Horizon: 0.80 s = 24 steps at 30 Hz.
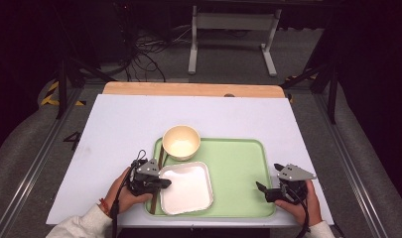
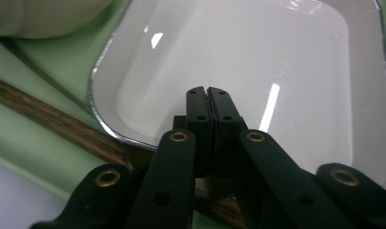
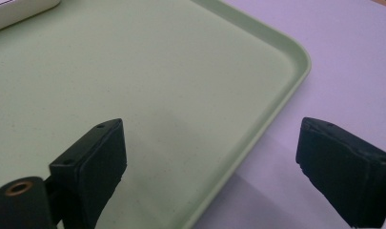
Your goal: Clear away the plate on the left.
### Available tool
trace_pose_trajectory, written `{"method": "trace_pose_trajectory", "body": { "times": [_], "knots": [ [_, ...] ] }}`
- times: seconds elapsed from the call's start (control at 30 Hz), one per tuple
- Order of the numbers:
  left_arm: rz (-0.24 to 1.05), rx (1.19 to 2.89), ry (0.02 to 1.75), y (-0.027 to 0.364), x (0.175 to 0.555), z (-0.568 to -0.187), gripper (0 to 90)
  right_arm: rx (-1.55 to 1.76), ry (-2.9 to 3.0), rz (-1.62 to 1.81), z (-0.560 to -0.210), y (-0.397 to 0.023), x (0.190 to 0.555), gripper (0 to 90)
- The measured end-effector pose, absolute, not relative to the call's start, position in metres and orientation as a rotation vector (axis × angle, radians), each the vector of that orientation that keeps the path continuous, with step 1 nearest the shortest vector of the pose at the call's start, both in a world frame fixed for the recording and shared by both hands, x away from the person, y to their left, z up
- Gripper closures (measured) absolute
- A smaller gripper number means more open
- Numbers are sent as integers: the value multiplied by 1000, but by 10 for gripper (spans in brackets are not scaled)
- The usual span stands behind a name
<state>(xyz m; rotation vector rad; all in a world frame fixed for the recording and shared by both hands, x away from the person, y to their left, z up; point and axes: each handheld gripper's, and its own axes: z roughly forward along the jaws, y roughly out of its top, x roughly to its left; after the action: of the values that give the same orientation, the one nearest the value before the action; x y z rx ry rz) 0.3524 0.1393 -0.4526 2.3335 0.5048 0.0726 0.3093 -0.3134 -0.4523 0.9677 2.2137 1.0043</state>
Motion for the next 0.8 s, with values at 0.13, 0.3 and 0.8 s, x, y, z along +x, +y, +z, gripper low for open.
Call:
{"method": "trace_pose_trajectory", "body": {
  "times": [0.13,0.3,0.8],
  "knots": [
    [138,2280,566,145,357,-450,830,966,2216,1003,-452,-313,309,101],
    [173,2255,607,146,366,-452,853,966,2220,1002,-453,-313,310,101],
    [188,2252,619,129,386,-459,900,963,2233,999,-455,-312,311,102]
  ]
}}
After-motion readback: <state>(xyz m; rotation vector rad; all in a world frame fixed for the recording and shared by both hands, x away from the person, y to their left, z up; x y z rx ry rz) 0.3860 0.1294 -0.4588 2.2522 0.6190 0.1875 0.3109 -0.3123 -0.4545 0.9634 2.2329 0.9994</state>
